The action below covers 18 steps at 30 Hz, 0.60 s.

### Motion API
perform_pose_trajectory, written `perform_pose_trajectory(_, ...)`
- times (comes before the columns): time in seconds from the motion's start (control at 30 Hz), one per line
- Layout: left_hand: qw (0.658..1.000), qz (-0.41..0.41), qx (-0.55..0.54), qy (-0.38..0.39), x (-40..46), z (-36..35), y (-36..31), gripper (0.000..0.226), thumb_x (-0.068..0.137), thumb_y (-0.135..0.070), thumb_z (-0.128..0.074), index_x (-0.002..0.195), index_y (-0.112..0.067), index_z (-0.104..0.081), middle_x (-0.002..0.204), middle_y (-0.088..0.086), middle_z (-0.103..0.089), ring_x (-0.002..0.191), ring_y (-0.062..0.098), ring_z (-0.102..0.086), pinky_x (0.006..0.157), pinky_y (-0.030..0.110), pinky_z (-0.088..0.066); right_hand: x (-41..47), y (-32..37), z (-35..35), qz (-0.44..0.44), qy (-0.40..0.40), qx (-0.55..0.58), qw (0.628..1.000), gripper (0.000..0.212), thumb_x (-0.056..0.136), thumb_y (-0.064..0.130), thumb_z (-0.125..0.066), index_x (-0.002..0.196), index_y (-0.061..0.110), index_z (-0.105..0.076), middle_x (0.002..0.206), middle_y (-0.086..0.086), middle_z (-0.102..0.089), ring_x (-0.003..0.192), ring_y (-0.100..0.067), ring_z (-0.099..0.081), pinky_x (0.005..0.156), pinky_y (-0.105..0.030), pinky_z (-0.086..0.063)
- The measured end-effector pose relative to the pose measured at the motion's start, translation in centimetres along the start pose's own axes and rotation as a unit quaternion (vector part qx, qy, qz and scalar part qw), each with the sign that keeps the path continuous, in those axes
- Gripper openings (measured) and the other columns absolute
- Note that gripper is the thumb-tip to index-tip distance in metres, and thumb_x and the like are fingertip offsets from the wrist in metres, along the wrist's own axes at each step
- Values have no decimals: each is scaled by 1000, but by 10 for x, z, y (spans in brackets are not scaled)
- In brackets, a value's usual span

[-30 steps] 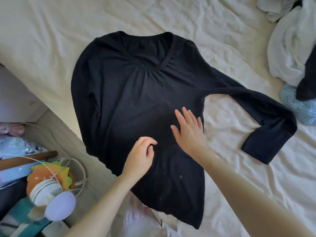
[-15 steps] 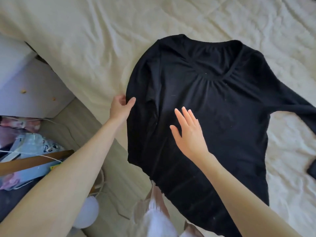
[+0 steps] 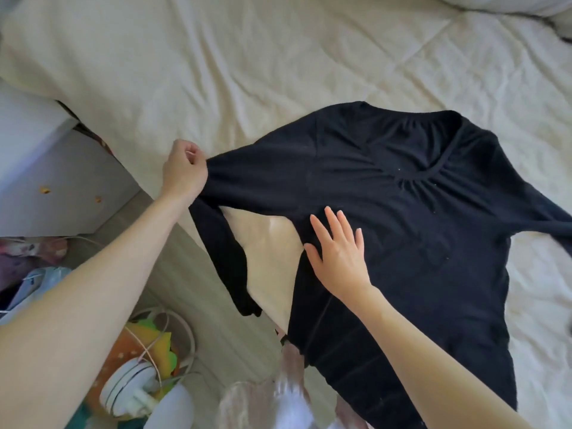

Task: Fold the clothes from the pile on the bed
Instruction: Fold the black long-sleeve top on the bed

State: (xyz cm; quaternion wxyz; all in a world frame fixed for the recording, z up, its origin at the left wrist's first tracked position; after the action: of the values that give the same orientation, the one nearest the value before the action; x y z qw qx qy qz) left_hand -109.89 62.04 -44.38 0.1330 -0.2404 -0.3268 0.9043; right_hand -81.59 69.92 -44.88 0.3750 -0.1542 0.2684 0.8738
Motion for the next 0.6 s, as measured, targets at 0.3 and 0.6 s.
perform_pose_trajectory(0.3, 973, -61, 19, 220, 25, -76, -62, 38, 85, -53, -58, 101, -19, -62, 96, -9, -62, 90, 5, -58, 72, 19, -46, 25, 30, -6, 73, -9, -45, 996, 54, 99, 37, -39, 150, 23, -24, 160, -2, -3, 147, -25, 5, 117, -52, -2)
perform_pose_trajectory(0.6, 977, -144, 2, 155, 35, -65, -72, 25, 81, -49, -65, 77, -27, -55, 69, -13, -52, 62, -1, -48, 60, 17, -38, 33, 38, -7, 122, 3, -56, 991, 52, 99, 30, -43, 148, 19, -30, 159, -5, -10, 147, -26, 0, 118, -53, -6)
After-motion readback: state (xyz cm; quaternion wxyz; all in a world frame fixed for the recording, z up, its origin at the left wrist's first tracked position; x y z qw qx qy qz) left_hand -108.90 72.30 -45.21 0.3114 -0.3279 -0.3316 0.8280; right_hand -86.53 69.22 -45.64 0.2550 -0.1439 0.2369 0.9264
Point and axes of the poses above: each hand's wrist, its own x-axis towards the middle knuckle, its own z-axis out of the back of the hand, y = z × x, the point moved 4 cm from there along x, towards the middle knuckle
